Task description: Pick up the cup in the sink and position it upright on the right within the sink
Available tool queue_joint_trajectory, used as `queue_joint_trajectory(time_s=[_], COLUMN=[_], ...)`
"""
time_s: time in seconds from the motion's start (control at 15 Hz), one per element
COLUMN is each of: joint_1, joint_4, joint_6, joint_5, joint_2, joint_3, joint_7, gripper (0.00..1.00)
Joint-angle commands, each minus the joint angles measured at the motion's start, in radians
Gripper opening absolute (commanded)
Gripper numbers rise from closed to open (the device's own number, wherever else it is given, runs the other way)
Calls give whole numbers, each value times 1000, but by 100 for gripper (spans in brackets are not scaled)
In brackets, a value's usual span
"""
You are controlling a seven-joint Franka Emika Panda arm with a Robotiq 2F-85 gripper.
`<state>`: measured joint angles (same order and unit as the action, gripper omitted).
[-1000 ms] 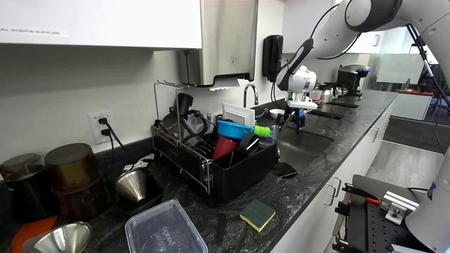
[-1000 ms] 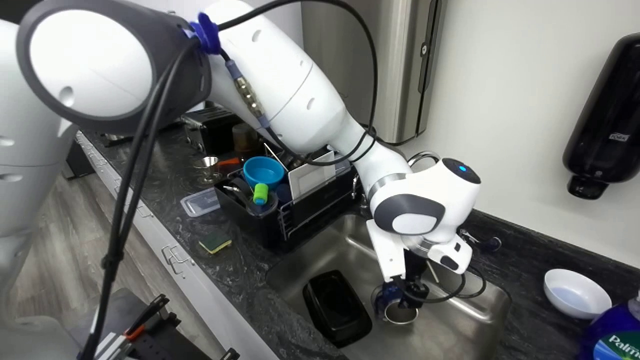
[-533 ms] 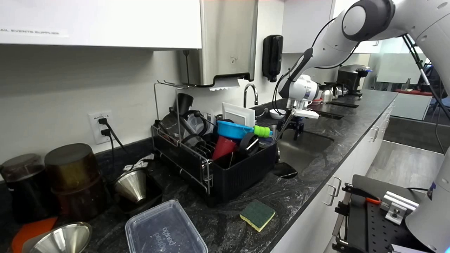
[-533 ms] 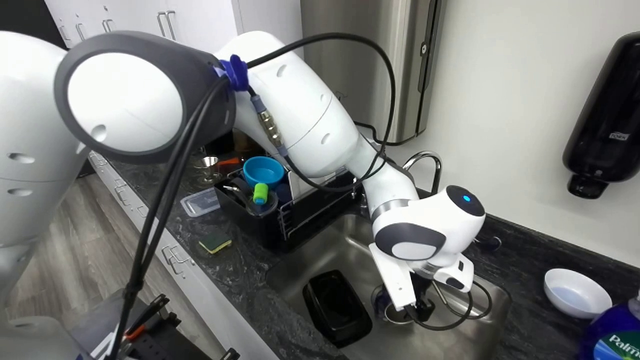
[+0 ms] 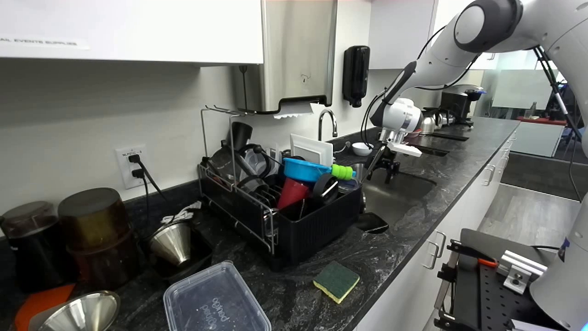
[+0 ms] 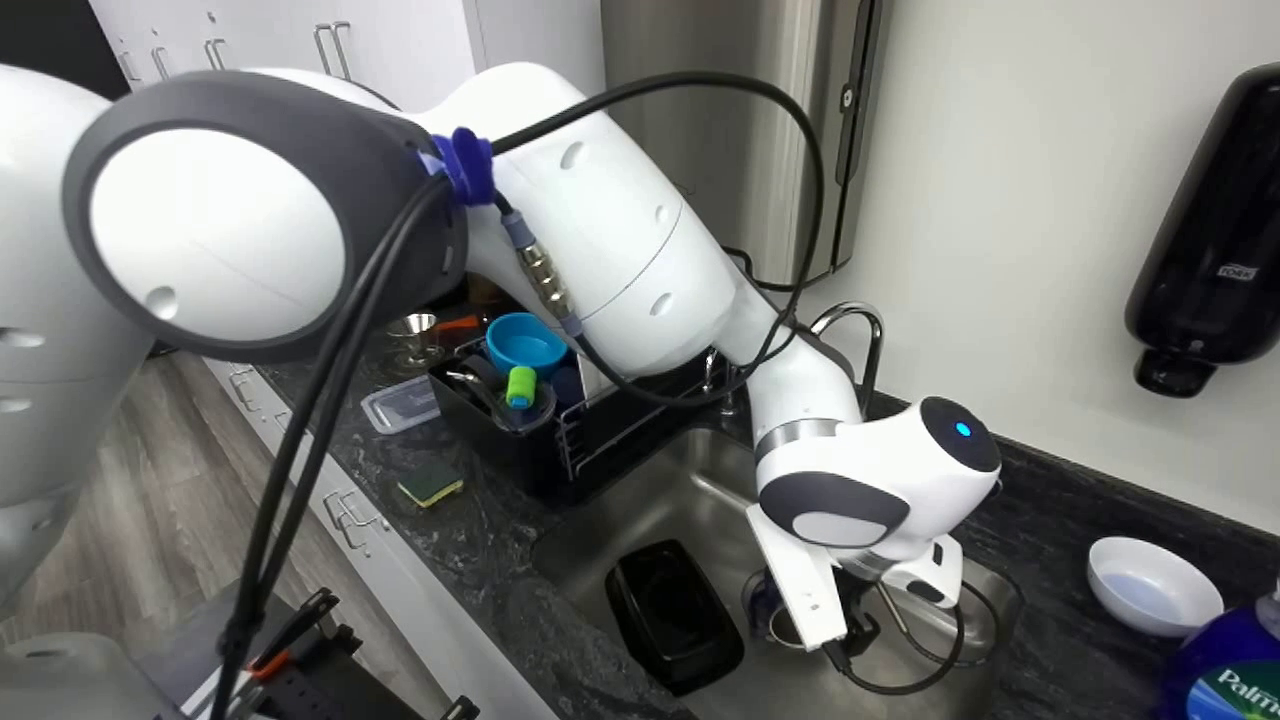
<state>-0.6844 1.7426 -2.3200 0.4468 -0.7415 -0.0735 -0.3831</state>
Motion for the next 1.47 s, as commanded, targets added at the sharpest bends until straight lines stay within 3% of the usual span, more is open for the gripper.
queue_joint_trajectory(time_s=[0.0,0.53,1.4], joint_1=[-41,-48,-61], joint_4=[6,-86,-104], joint_6=[40,194,122], joint_5=[32,91,83], joint_2=[7,-45,-87], joint_3=[36,39,35], joint_7=[-18,49,33], gripper=[100,100,100])
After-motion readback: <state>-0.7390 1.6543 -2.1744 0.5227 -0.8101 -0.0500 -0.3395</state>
